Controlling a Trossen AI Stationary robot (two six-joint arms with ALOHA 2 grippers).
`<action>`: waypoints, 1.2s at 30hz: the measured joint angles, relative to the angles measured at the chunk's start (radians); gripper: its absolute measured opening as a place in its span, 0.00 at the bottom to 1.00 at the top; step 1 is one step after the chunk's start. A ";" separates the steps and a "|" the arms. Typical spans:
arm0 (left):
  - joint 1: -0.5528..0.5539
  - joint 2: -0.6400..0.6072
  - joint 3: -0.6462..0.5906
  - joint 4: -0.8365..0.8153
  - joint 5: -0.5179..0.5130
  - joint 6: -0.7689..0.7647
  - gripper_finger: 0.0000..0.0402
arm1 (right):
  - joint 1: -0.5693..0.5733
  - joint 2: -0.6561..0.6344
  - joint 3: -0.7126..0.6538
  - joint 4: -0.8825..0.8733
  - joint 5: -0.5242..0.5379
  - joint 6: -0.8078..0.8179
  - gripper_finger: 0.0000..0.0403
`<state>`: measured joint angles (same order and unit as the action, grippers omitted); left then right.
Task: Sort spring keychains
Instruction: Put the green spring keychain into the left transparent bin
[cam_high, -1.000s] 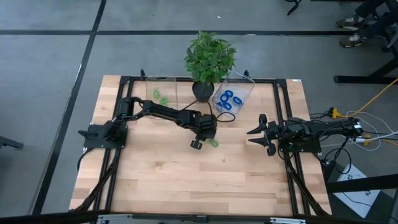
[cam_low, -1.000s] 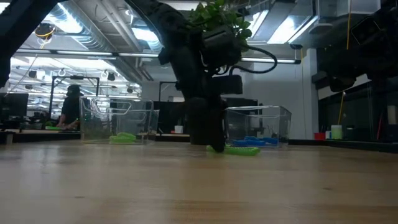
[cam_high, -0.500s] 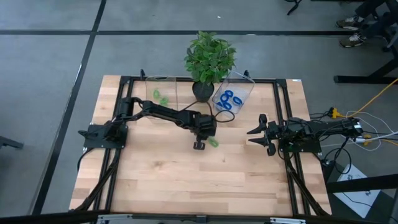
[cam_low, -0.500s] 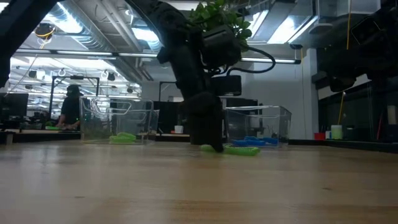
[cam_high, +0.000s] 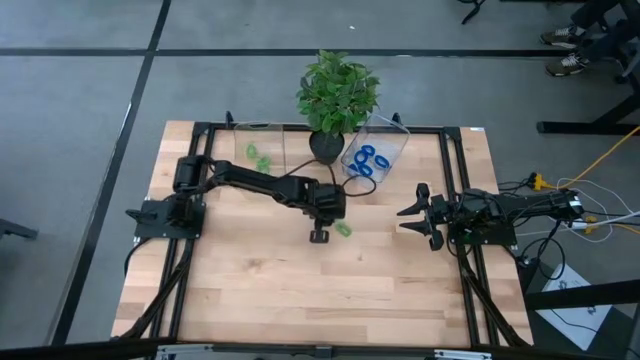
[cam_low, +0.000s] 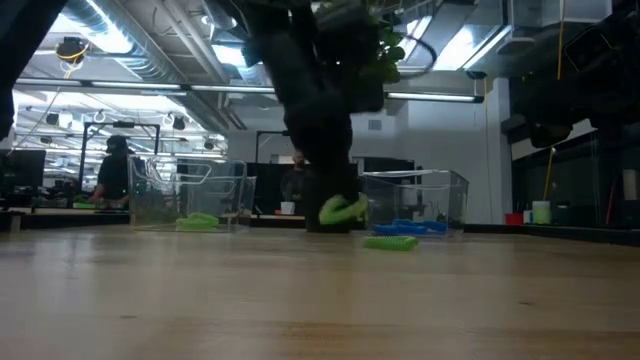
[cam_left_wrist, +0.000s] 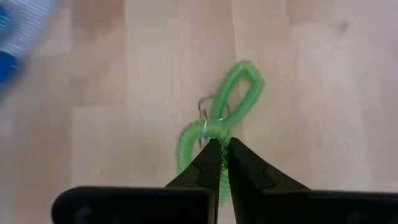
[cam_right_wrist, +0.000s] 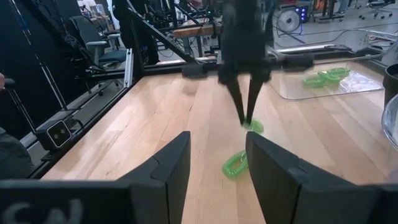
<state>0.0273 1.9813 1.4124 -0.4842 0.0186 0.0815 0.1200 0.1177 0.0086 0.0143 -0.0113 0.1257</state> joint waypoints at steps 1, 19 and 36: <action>0.000 -0.015 0.000 -0.004 -0.001 -0.008 0.03 | 0.000 0.000 0.000 0.000 0.000 0.000 0.38; 0.017 -0.370 0.001 -0.022 -0.190 0.002 0.04 | 0.000 0.000 0.000 0.000 0.000 0.000 0.38; 0.077 -0.564 0.002 -0.025 -0.263 0.001 0.04 | 0.000 0.000 0.000 0.000 0.000 0.000 0.38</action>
<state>0.1040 1.4171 1.4143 -0.5093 -0.2447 0.0824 0.1200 0.1176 0.0087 0.0143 -0.0113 0.1257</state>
